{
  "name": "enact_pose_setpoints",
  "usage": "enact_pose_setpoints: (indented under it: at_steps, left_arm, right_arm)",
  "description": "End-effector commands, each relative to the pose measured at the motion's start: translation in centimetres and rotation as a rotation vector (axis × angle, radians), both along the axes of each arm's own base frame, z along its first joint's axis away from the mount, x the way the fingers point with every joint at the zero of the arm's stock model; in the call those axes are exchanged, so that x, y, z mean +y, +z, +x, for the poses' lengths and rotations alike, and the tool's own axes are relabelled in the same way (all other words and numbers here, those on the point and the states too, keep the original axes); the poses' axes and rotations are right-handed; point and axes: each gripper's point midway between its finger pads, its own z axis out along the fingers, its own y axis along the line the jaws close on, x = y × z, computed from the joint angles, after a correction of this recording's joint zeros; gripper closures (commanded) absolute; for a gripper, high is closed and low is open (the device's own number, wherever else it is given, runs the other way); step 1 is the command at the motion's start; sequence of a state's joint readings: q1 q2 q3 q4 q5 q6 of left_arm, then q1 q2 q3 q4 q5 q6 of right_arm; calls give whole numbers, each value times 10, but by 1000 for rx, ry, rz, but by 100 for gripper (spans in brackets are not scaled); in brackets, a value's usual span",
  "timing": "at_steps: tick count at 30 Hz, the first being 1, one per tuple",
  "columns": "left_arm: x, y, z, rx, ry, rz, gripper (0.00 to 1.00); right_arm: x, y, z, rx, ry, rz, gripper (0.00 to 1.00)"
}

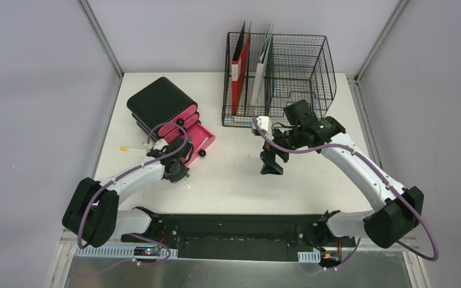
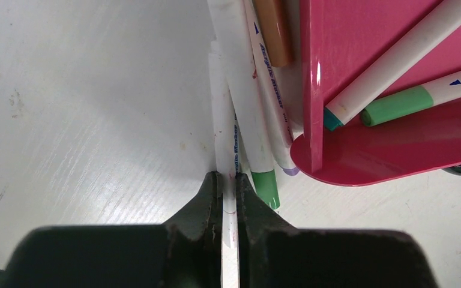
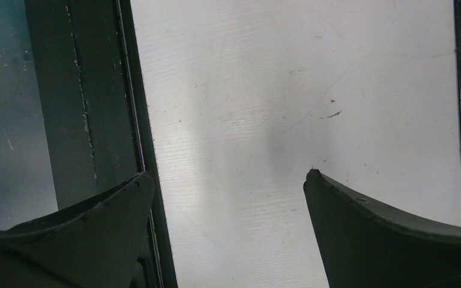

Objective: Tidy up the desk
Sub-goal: Pick up the stationery from the center of the board.

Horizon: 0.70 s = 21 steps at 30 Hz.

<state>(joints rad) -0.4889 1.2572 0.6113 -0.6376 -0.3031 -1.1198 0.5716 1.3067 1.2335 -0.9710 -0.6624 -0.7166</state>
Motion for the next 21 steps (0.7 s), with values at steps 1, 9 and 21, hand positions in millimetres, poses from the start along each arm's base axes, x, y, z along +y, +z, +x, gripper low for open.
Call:
enact_pose_setpoints:
  at_steps: [1, 9, 21]
  left_arm:
    - [3, -13, -35, 139, -35, -14, 100]
    - [2, 12, -34, 14, -74, -74, 100]
    - [-16, 73, -25, -360, -287, -229, 100]
  right_arm:
    - [4, 10, 2, -28, 26, 30, 1]
    - [5, 9, 0, -16, 33, 36, 1]
    - [22, 12, -17, 107, 92, 117, 1]
